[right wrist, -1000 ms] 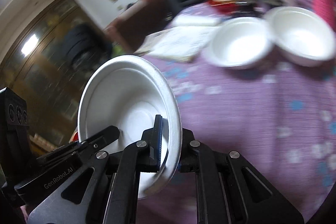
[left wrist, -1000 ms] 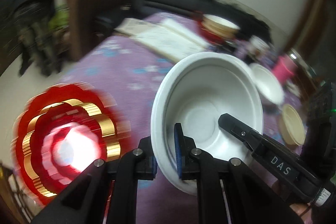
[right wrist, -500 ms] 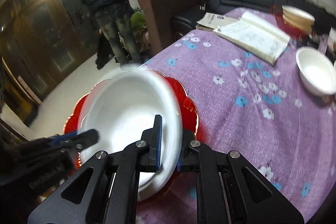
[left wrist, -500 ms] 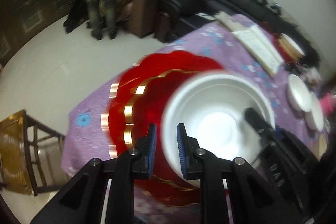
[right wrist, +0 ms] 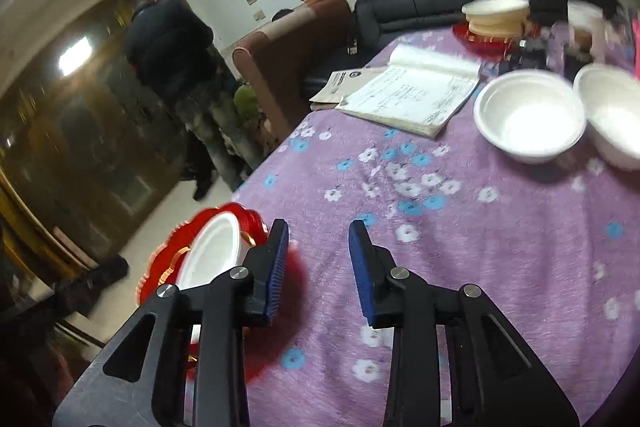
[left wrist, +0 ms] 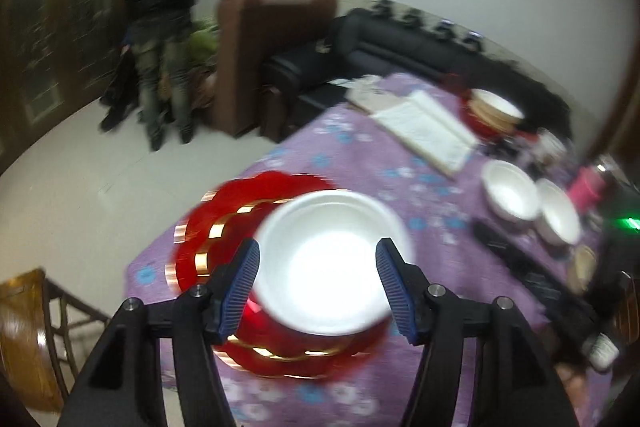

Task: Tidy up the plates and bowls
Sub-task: 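Withdraw both tools and move the right tool toward the beige bowl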

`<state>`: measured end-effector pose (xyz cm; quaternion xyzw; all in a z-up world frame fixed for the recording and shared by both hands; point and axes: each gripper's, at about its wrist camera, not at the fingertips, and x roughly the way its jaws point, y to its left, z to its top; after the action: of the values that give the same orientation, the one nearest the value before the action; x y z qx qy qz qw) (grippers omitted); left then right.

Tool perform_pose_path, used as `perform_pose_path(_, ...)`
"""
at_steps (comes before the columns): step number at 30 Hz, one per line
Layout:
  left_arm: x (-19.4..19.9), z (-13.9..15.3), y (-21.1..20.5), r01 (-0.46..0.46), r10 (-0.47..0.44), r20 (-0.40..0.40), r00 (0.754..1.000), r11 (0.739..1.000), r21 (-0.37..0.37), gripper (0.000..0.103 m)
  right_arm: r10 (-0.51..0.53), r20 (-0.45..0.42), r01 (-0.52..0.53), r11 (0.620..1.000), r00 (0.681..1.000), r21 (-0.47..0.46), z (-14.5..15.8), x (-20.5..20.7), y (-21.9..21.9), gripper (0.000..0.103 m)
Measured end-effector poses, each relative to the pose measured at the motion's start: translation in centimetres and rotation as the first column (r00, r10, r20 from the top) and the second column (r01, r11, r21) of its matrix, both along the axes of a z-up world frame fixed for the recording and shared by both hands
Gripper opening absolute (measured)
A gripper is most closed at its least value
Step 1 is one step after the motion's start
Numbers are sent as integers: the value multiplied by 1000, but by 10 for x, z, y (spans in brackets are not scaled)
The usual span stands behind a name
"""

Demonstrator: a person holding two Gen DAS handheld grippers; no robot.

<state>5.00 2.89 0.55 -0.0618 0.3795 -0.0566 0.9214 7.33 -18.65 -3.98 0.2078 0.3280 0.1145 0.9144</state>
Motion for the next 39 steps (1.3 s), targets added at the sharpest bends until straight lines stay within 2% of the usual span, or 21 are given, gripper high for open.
perform_pose_path(2, -3, 3, -10, 17, -17, 5, 1000, 1000, 3, 61, 74, -33, -72, 996, 997, 52, -4, 12, 13, 32)
perform_pose_path(5, -8, 4, -24, 79, -79, 7, 997, 997, 22, 61, 123, -34, -120, 990, 992, 69, -3, 12, 24, 32)
perform_pose_path(6, -8, 2, -29, 97, -98, 4, 995, 995, 30, 61, 111, -23, -109, 992, 994, 58, -2, 10, 20, 32)
perform_pose_path(8, -7, 1, -34, 106, -106, -3, 994, 993, 50, 61, 10, -15, -10, 1000, 1000, 9, -1, 9, 3, 32)
perform_pose_path(10, -8, 2, -33, 106, -105, -9, 994, 993, 61, 61, -50, -70, 51, 999, 996, 3, -9, 18, -10, 32)
perform_pose_path(11, -7, 4, -30, 89, -89, 0, 996, 994, 69, 61, -64, -116, 63, 998, 991, -12, -16, 27, -12, 32)
perform_pose_path(12, -10, 6, -24, 58, -60, 18, 998, 995, 85, 66, -78, -143, 73, 996, 987, -41, -22, 34, -10, 32)
perform_pose_path(14, -13, 14, -7, -22, 16, 57, 998, 994, 109, 75, -82, -156, 67, 993, 984, -100, -30, 44, 2, 32)
perform_pose_path(18, -16, 24, 35, -173, 163, 112, 980, 981, 84, 78, 27, -150, -43, 994, 988, -101, -33, 48, 40, 32)
perform_pose_path(22, -11, 20, 42, -165, 161, 79, 984, 985, 43, 78, 131, -102, -147, 973, 986, -176, -28, 37, 68, 32)
perform_pose_path(26, -6, 12, 16, -75, 74, 45, 996, 997, 28, 78, 117, -94, -133, 975, 989, -181, -25, 26, 49, 32)
perform_pose_path(28, -4, 10, -10, 23, -23, 27, 999, 1000, 11, 78, 69, -107, -89, 978, 992, -191, -27, 21, 27, 32)
perform_pose_path(30, 4, 5, -42, 137, -138, -20, 990, 990, -23, 78, 21, -131, -43, 985, 991, -168, -28, 12, -6, 32)
perform_pose_path(32, 13, 0, -76, 237, -243, -62, 968, 967, -88, 78, -35, -148, 11, 987, 988, -159, -27, 1, -43, 32)
perform_pose_path(35, 28, -4, -134, 366, -384, -121, 915, 919, -148, 78, -143, -145, 119, 979, 979, -166, -17, -26, -105, 31)
perform_pose_path(39, 43, -12, -210, 465, -509, -208, 835, 856, -228, 79, -314, -94, 290, 935, 945, -204, 10, -72, -193, 31)
